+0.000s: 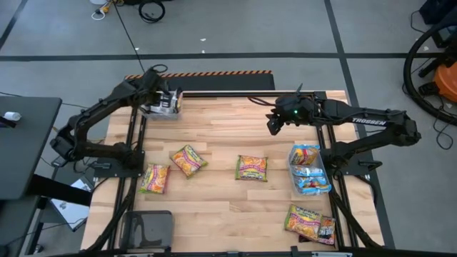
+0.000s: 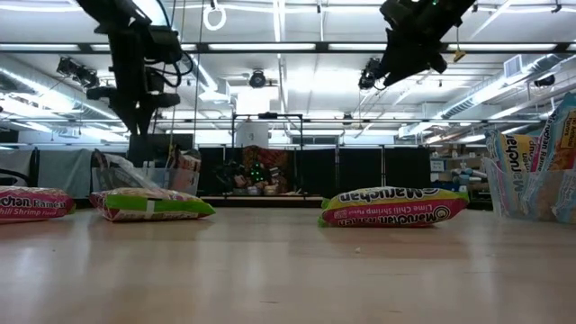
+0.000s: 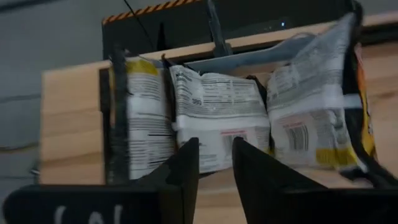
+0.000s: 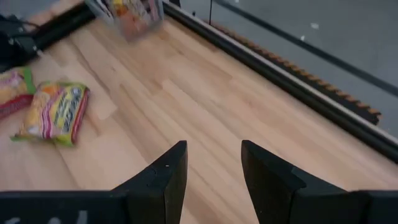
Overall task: Sort Maruchan noodles
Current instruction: Put the black noodle pack into the top transparent bin
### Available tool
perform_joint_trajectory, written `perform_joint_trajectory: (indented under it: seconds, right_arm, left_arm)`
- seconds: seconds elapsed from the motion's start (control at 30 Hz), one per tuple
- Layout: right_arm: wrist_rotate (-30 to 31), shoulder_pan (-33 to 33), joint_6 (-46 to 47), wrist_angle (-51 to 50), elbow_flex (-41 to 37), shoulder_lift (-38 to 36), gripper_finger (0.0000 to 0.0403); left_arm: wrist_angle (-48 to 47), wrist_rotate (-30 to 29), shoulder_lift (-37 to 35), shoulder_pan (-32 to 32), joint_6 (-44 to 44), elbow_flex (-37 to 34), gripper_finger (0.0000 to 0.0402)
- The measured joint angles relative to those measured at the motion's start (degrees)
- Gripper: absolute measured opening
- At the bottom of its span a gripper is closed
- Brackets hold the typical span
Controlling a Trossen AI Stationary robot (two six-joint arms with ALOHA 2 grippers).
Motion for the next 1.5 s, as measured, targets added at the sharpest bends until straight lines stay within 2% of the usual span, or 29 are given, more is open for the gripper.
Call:
perform_joint_trajectory:
  seconds: [0.23, 0.4, 0.53, 0.67, 0.8, 0.93, 1.03, 1.13, 1.3, 1.4, 1.5]
  right_arm:
    - [-0.35, -0.59, -1.95, 6.04, -3.05, 0.14, 0.0158]
    - [-1.69, 0.46, -1.94, 6.75, -5.87, 0.14, 0.0157]
    - [-3.42, 3.32, -1.93, 7.10, -7.31, 0.18, 0.0158]
    - [-3.07, 8.29, -2.51, 7.17, -7.50, 0.18, 0.0156]
    - [-2.02, 13.70, -4.33, 8.09, -7.50, 0.18, 0.0156]
    - [-2.07, 19.94, -6.77, 7.95, -7.52, 0.18, 0.0155]
    - [-2.57, 26.18, -7.42, 7.63, -6.83, 0.72, 0.0155]
    - [-3.03, 32.45, -5.08, 4.22, -3.15, 3.34, 0.0153]
    - [-3.33, 43.30, 1.04, -11.60, 8.26, 12.58, 0.0150]
    - [-7.23, 50.22, 6.06, -21.42, 14.95, 18.55, 0.0150]
    - [-14.38, 57.34, 13.87, -26.36, 19.04, 23.69, 0.0150]
  left_arm:
    - [-12.93, 0.30, -2.21, -2.74, 2.18, 9.21, 0.0101]
    - [-14.81, 8.62, -8.57, -12.12, -2.11, 12.70, 0.0083]
    - [-14.75, 11.55, -14.16, -26.25, -11.29, 11.78, 0.0072]
    - [-13.98, 10.43, -15.88, -45.07, -24.07, 10.55, 0.0064]
    - [-11.76, 4.62, -12.03, -64.03, -35.80, 10.44, 0.0053]
    - [-5.75, -1.52, -4.74, -76.51, -38.13, 10.43, 0.0041]
    - [0.58, -2.23, -0.06, -80.42, -38.25, 10.47, 0.0036]
    - [10.54, -2.33, 3.14, -81.22, -36.17, 10.53, 0.0034]
    - [31.50, -3.09, 7.07, -81.10, -24.43, 10.55, 0.0034]
    - [39.36, -3.32, 8.13, -80.82, -17.97, 10.62, 0.0034]
    - [41.11, -3.51, 8.11, -80.91, -15.42, 10.62, 0.0034]
